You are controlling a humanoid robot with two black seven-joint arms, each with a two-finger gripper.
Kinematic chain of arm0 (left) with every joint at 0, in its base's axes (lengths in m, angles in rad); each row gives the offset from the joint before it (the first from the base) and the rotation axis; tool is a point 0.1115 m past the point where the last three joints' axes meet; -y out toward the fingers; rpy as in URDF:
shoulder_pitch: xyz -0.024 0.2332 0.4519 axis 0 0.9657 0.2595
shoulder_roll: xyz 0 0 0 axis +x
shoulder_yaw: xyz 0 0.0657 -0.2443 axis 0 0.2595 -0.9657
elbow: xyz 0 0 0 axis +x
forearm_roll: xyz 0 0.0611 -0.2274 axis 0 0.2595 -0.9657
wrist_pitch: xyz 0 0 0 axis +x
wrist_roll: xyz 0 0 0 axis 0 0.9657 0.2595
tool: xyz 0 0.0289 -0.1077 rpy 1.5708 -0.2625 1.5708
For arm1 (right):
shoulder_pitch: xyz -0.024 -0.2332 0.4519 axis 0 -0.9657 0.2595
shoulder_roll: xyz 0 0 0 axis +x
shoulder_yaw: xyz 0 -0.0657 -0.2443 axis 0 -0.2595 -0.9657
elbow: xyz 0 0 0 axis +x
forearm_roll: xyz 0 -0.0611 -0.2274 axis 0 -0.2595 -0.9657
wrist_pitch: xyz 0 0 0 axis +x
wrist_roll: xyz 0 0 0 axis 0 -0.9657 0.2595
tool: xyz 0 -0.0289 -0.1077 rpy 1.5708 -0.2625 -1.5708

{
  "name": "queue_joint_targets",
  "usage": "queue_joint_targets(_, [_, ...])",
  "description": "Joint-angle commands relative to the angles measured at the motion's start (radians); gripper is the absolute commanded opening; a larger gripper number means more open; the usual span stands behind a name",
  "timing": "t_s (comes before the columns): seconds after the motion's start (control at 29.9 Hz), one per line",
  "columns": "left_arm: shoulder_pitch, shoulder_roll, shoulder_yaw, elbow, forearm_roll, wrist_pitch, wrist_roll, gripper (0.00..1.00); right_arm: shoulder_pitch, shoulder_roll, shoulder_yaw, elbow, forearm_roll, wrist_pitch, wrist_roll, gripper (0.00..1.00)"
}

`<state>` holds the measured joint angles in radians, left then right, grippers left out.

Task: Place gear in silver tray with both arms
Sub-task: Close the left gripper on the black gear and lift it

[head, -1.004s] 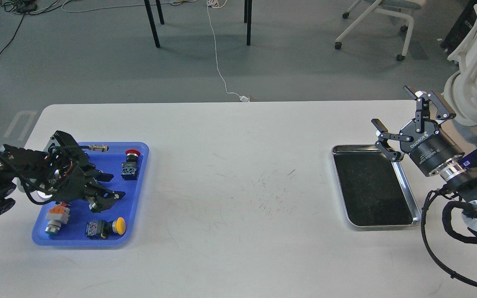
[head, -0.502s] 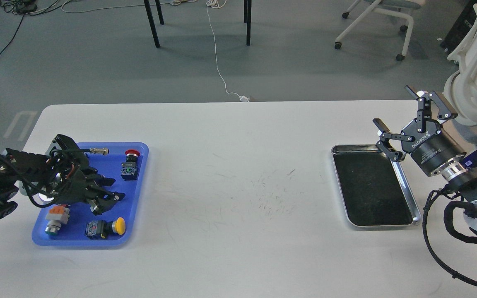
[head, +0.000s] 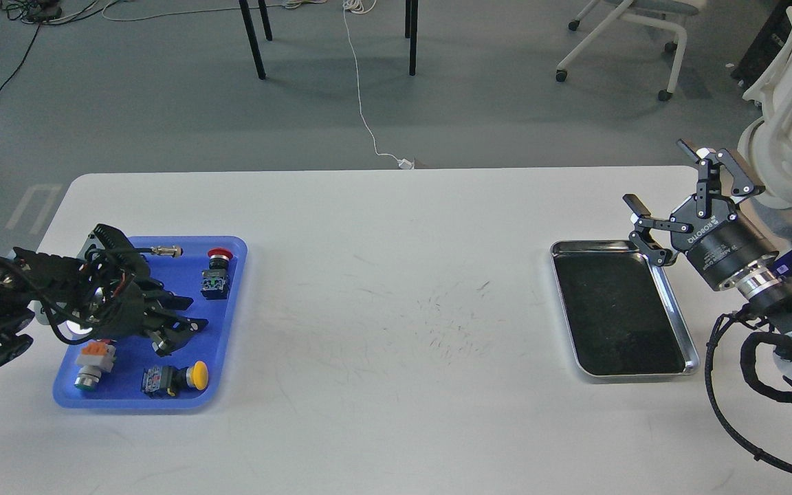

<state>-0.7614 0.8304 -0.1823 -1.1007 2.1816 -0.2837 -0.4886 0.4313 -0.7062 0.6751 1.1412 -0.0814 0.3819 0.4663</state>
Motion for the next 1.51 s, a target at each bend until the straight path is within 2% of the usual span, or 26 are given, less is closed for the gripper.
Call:
queue_joint_targets(0.0, [0.010, -0.001, -0.002, 0.007, 0.000, 0.001, 0.000, 0.45, 0.000, -0.001, 0.000, 0.000, 0.000, 0.000, 0.000, 1.00])
queue_joint_targets(0.37, [0.013, -0.002, 0.000, 0.027, 0.000, 0.004, 0.000, 0.43, 0.000, -0.001, 0.006, 0.002, 0.000, 0.000, 0.000, 1.00])
queue_joint_targets(0.64, [0.016, -0.025, 0.000, 0.038, 0.000, 0.008, 0.000, 0.35, 0.000, -0.001, 0.008, 0.002, 0.000, 0.000, 0.000, 1.00])
queue_joint_targets(0.7, [0.016, -0.025, 0.000, 0.047, 0.000, 0.008, 0.000, 0.31, 0.000, -0.001, 0.006, 0.002, 0.000, 0.000, 0.000, 1.00])
queue_joint_targets(0.84, [0.019, -0.030, 0.000, 0.050, 0.000, 0.008, 0.000, 0.16, 0.000, -0.001, 0.008, 0.000, 0.000, 0.000, 0.000, 1.00])
queue_joint_targets(0.94, [0.020, -0.030, 0.000, 0.053, 0.000, 0.009, 0.000, 0.11, 0.000, -0.001, 0.008, 0.000, 0.000, 0.000, 0.000, 1.00])
queue_joint_targets(1.27, [-0.006, -0.017, -0.008, 0.032, 0.000, 0.009, 0.000, 0.11, 0.000, -0.003, 0.008, 0.000, 0.000, 0.000, 0.000, 1.00])
queue_joint_targets(1.47, [-0.058, 0.079, -0.009, -0.077, 0.000, 0.004, 0.000, 0.11, 0.000, -0.003, 0.015, 0.000, 0.000, 0.000, -0.001, 1.00])
